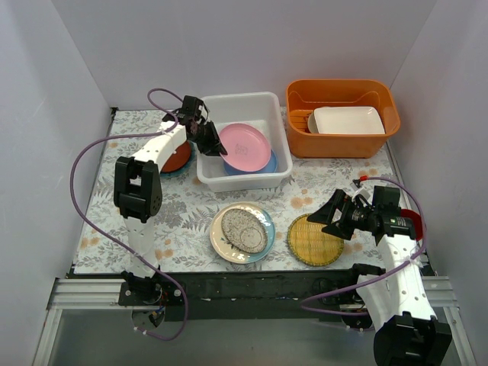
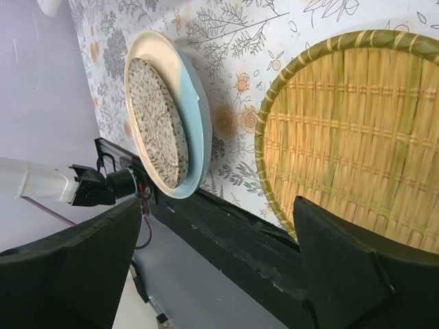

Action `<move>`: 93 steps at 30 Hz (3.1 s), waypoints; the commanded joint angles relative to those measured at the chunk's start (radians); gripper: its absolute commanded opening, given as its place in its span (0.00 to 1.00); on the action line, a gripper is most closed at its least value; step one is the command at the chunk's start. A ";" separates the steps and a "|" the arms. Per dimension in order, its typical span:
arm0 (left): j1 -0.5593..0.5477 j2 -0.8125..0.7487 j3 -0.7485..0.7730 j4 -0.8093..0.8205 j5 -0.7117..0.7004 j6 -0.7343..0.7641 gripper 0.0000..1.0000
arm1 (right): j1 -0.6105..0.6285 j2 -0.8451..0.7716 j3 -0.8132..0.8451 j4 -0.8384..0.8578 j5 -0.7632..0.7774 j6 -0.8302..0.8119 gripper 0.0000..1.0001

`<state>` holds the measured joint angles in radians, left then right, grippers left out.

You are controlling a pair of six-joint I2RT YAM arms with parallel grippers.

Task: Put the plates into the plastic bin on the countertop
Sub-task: Place the plate in the plastic bin.

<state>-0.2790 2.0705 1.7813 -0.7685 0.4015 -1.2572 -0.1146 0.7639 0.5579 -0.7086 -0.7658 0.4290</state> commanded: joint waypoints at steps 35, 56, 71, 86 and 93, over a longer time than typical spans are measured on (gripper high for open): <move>-0.092 0.057 0.268 -0.247 -0.319 0.148 0.98 | 0.003 0.031 -0.033 -0.020 -0.006 -0.052 0.98; -0.097 -0.068 0.215 -0.137 -0.072 0.088 0.98 | 0.003 0.035 -0.038 -0.015 0.002 -0.056 0.98; -0.227 -0.257 0.004 -0.020 0.037 0.019 0.98 | 0.003 0.055 -0.018 -0.022 0.022 -0.072 0.98; -0.321 -0.395 -0.215 0.075 0.132 -0.010 0.98 | 0.003 0.107 0.076 -0.089 0.173 -0.108 0.98; -0.393 -0.418 -0.278 0.123 0.135 -0.045 0.98 | 0.003 0.133 0.117 -0.127 0.278 -0.134 0.98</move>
<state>-0.6304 1.7035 1.5261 -0.6891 0.5133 -1.2797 -0.1146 0.8875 0.6205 -0.7956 -0.5682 0.3309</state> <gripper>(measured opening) 0.981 0.982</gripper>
